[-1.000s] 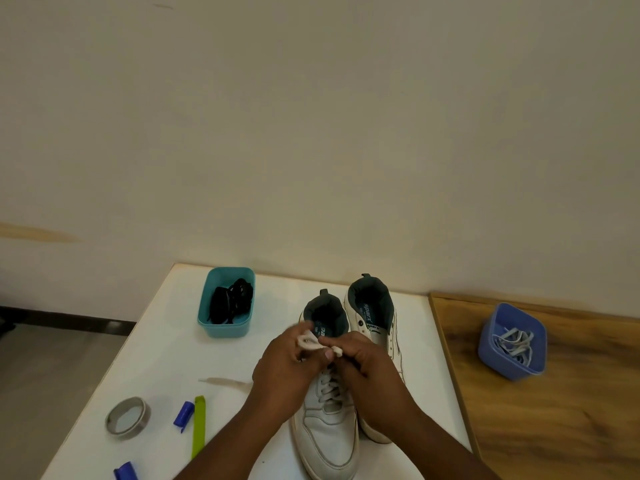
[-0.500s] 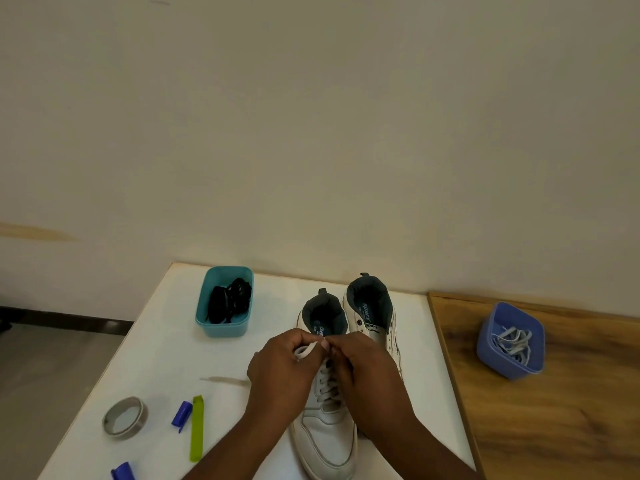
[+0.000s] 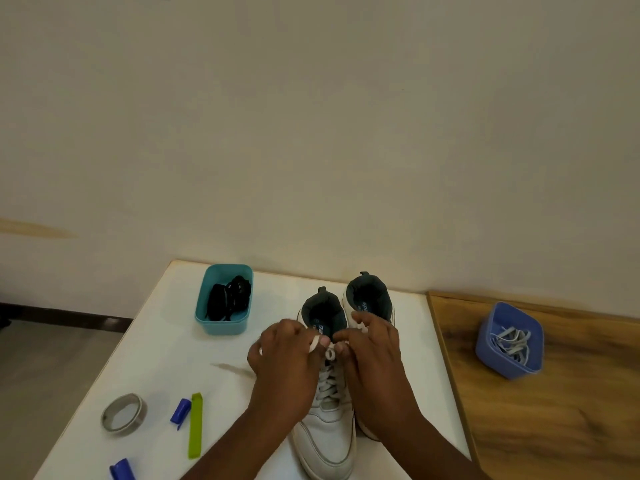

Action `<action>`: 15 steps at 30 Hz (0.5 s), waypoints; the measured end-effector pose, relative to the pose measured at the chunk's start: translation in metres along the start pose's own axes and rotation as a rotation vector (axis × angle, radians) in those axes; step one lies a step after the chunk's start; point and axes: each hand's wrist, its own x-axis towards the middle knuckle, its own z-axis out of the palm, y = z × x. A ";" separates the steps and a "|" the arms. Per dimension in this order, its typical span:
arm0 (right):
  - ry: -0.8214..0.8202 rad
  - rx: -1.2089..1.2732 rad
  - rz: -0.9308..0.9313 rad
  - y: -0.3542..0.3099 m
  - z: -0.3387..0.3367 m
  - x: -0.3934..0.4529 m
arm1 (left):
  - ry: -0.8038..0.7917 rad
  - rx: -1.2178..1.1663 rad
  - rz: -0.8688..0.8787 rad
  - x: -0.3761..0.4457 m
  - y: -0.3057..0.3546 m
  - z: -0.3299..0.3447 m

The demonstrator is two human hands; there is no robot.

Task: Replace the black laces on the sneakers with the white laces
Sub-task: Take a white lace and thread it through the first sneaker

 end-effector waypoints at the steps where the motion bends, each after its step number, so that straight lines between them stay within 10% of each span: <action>1: -0.013 0.005 0.036 -0.002 -0.003 0.001 | -0.067 -0.060 -0.067 0.001 0.000 -0.001; 15: -0.052 -0.158 -0.187 -0.011 -0.014 -0.001 | -0.143 -0.232 -0.179 0.006 -0.001 0.001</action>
